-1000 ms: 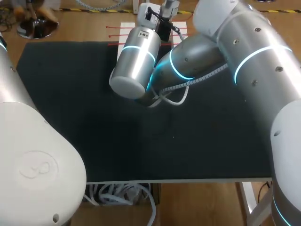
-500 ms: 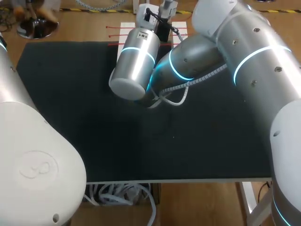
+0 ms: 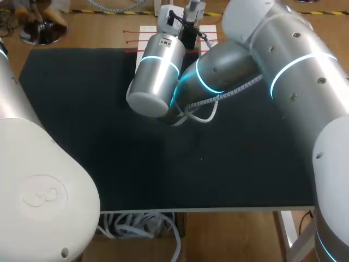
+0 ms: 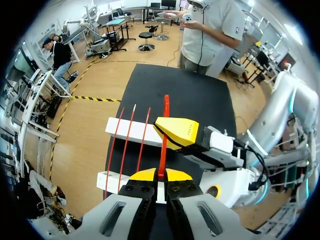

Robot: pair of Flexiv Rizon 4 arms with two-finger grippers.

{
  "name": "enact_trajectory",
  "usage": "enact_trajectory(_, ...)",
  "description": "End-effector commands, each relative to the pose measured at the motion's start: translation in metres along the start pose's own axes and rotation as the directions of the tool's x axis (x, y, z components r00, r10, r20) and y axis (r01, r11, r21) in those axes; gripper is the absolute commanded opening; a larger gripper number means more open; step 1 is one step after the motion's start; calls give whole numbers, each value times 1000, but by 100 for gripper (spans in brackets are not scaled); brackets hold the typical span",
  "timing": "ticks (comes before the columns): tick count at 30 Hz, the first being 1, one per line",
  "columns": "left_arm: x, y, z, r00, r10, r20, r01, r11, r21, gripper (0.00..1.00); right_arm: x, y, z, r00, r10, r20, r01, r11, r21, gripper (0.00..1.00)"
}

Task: Grab the tape and strap the tape.

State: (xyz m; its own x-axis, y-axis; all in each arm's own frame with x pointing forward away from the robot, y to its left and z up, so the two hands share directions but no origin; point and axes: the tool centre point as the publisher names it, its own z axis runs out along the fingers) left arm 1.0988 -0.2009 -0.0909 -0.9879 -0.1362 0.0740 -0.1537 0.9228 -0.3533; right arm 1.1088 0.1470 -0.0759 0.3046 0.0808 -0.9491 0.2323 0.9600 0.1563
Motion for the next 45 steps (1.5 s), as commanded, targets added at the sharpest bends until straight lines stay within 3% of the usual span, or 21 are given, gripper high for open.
enact_trajectory(1, -1, -1, -1, 1000, 0, -2, 0, 1000, -5, 0, -3, 2, -1, 1000, -1, -5, 1, 1000, -3, 0)
enact_trajectory(45, -1, -1, -1, 1000, 0, -2, 0, 1000, -5, 0, -6, 24, -7, 1000, 13, -2, -14, 1000, -19, 0)
